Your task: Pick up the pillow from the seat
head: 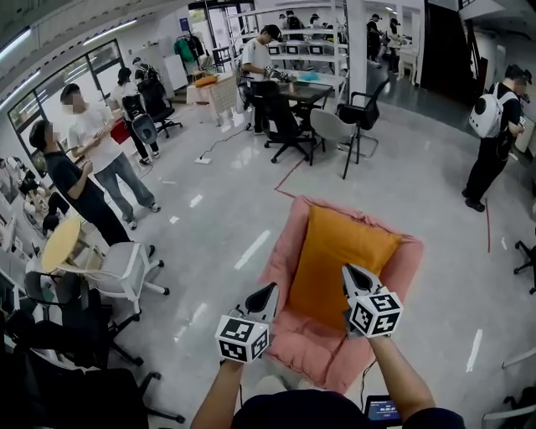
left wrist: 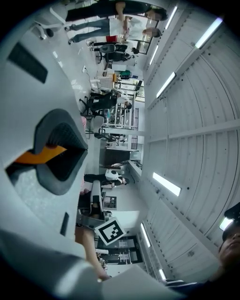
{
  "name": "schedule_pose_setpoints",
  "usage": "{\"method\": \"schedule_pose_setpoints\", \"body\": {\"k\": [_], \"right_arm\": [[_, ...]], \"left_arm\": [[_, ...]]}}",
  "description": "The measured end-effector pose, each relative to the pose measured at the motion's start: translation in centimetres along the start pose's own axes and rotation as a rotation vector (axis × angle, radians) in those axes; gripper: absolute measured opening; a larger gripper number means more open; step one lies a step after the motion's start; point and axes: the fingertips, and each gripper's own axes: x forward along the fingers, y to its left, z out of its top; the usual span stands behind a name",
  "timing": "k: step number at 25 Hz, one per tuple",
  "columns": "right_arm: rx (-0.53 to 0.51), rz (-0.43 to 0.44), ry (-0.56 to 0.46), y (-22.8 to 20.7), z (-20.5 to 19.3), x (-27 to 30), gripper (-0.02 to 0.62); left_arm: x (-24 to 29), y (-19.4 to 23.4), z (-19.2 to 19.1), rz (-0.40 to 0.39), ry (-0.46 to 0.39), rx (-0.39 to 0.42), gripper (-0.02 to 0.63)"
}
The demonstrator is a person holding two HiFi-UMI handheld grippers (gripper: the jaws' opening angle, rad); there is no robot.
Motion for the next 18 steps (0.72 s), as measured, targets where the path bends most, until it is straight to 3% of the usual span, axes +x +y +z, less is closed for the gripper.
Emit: {"method": "schedule_pose_setpoints", "body": {"k": [8, 18], "right_arm": [[0.016, -0.054, 0.017, -1.7, -0.8, -0.2, 0.017], [0.026, -0.166, 0.040, -4.5, -1.9, -0.2, 0.017]], "left_arm": [[2.2, -0.3, -0.4, -0.052, 0.034, 0.022, 0.003], [5.9, 0.5, -1.3, -0.135, 0.058, -0.010, 0.003]]}}
